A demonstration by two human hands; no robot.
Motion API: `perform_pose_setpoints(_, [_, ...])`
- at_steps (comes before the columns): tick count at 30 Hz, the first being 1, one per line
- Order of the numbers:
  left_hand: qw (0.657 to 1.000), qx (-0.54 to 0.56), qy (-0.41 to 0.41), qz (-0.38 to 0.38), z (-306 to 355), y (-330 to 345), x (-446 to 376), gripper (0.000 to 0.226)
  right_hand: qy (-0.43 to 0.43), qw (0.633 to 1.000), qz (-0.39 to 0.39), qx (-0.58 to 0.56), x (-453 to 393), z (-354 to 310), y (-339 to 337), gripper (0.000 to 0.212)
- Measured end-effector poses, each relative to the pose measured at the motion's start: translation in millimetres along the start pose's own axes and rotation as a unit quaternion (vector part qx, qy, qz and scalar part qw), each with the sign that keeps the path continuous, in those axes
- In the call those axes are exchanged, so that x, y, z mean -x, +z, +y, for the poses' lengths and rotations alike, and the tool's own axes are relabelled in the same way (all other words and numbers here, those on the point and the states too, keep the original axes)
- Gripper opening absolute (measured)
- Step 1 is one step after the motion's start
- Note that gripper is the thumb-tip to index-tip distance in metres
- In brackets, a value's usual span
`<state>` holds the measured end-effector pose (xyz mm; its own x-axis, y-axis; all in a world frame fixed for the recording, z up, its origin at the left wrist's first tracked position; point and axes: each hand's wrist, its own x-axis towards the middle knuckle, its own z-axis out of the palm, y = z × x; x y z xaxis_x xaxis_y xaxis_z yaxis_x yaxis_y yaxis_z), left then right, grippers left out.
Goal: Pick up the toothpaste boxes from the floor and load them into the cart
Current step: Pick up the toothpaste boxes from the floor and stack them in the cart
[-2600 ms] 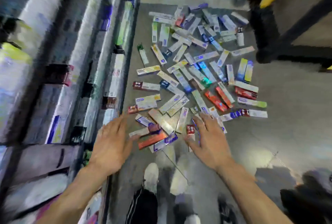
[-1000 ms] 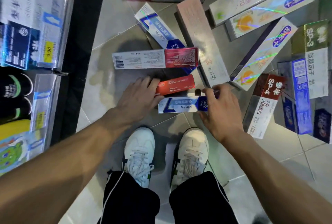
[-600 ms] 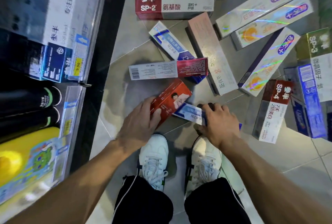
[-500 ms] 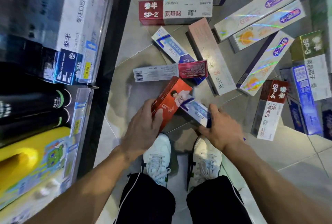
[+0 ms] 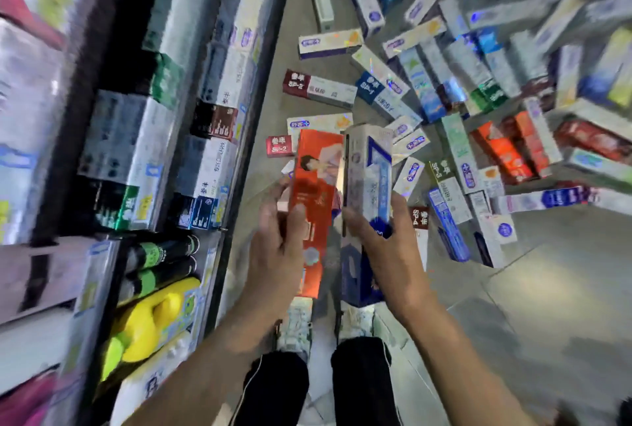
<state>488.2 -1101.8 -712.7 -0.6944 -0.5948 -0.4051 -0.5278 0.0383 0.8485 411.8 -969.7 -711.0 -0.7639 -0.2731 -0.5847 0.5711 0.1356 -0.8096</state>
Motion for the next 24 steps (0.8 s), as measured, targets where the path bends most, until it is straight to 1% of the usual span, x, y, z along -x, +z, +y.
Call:
perform_pose_setpoints(1, [1.000,0.006,0.008,-0.012,35.8,-8.2,7.5,0.046,-0.015,1.000,-0.011,-0.017,16.0,-33.7,3.6,0.041])
perform_pose_setpoints(2, [0.999,0.018,0.021,-0.023,73.9,-16.8,15.7,0.047,-0.034,0.999,-0.016,-0.027,32.2,-67.8,6.2,0.042])
perform_pose_setpoints(5, [0.994,0.087,0.068,-0.010,185.8,-43.7,43.4,0.030,-0.097,0.994,-0.007,-0.048,81.9,-171.8,14.8,0.047])
perform_pose_setpoints(7, [0.988,0.123,0.093,-0.025,259.7,-63.2,67.4,0.031,-0.136,0.989,-0.001,-0.061,117.8,-240.2,17.0,0.051])
perform_pose_setpoints(10, [0.979,0.157,0.123,-0.048,350.9,-92.2,101.1,0.034,-0.193,0.981,-0.005,-0.033,175.6,-332.5,13.9,0.057])
perform_pose_setpoints(12, [0.969,0.193,0.134,-0.071,399.6,-111.3,124.6,0.035,-0.231,0.973,-0.011,-0.027,213.5,-378.9,8.6,0.050])
perform_pose_setpoints(13, [0.967,0.193,0.145,-0.080,420.7,-119.0,137.4,0.035,-0.249,0.968,-0.009,-0.023,233.5,-398.2,6.6,0.045])
perform_pose_setpoints(15, [0.961,0.185,0.182,-0.100,456.9,-132.3,164.9,0.032,-0.285,0.958,0.014,-0.017,272.8,-425.8,4.4,0.038])
perform_pose_setpoints(17, [0.949,0.199,0.214,-0.117,485.1,-142.7,191.1,0.029,-0.313,0.948,0.047,-0.011,308.1,-441.4,3.8,0.038])
perform_pose_setpoints(21, [0.926,0.211,0.220,-0.223,518.1,-153.2,243.7,0.033,-0.358,0.924,0.135,-0.020,373.2,-450.2,-3.2,0.039])
perform_pose_setpoints(24, [0.906,0.209,0.221,-0.294,525.7,-148.8,280.0,0.033,-0.381,0.902,0.202,-0.033,421.2,-441.2,-15.1,0.045])
